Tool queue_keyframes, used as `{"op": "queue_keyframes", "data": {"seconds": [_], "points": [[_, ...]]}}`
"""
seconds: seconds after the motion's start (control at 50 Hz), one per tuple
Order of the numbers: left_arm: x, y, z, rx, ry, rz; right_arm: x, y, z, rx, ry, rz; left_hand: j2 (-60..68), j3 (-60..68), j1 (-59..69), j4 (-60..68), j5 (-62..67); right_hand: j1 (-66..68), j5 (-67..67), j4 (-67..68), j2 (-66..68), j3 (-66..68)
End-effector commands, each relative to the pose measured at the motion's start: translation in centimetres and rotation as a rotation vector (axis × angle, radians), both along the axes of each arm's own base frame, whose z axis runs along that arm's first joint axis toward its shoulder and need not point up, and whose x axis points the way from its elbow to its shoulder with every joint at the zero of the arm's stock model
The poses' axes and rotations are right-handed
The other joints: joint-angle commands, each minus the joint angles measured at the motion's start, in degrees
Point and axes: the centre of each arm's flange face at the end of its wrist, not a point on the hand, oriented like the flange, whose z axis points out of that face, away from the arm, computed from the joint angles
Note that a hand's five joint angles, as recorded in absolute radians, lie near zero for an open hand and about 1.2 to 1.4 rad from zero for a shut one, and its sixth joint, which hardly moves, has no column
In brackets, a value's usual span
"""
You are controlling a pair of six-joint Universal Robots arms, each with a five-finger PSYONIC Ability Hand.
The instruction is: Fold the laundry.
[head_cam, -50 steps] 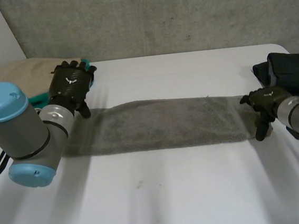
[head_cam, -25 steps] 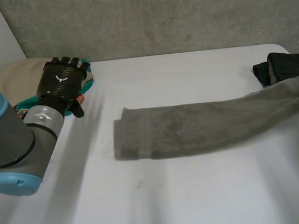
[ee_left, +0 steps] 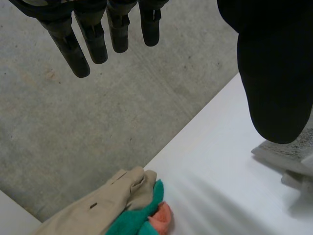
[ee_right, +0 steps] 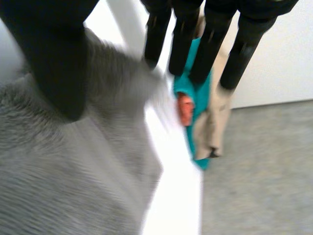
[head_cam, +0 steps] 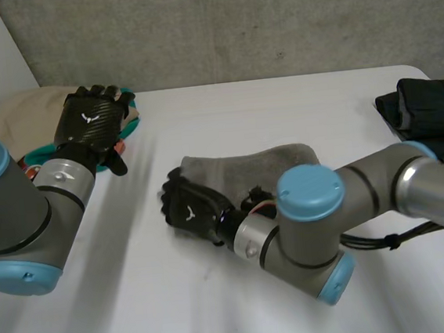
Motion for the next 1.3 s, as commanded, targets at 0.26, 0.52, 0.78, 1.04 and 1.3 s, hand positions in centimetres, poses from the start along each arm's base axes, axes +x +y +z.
{"op": "queue_keyframes", "data": {"seconds": [0.26, 0.52, 0.78, 1.04, 1.3], "points": [[-6.7, 2.5, 0.2, 0.028, 0.133, -0.191, -9.8, -5.9, 7.8, 0.774, -0.425, -0.583, -2.02, -2.28, -0.93, -1.72, -2.76, -20.02, -23.56, -24.23, -21.98, -22.93], [-10.4, 3.5, -4.2, 0.142, 0.075, -0.257, -15.7, -8.3, 1.5, 0.742, -0.245, -0.925, -2.02, -2.28, -0.93, -1.72, -2.76, 6.71, 3.17, 2.5, 4.75, 3.8], [-7.8, 3.2, -0.3, 0.097, 0.109, -0.136, -10.3, -6.0, 6.9, 0.119, -0.222, -0.628, -2.02, -2.28, -0.93, -1.72, -2.76, 49.98, 46.44, 45.77, 48.02, 47.07], [-4.7, 2.1, 0.1, 0.1, 0.117, -0.013, -4.3, 2.1, 1.5, 0.286, -0.11, -0.212, -2.02, -2.28, -0.93, -1.72, -2.76, -20.02, -23.56, -24.23, -21.98, -22.93], [-8.2, 4.2, 1.5, 0.122, 0.261, -0.136, -11.2, -7.3, 10.9, 0.698, -0.671, -0.612, -2.02, -2.28, -0.93, -1.72, -2.76, -20.02, -23.56, -24.23, -21.98, -22.93]]}}
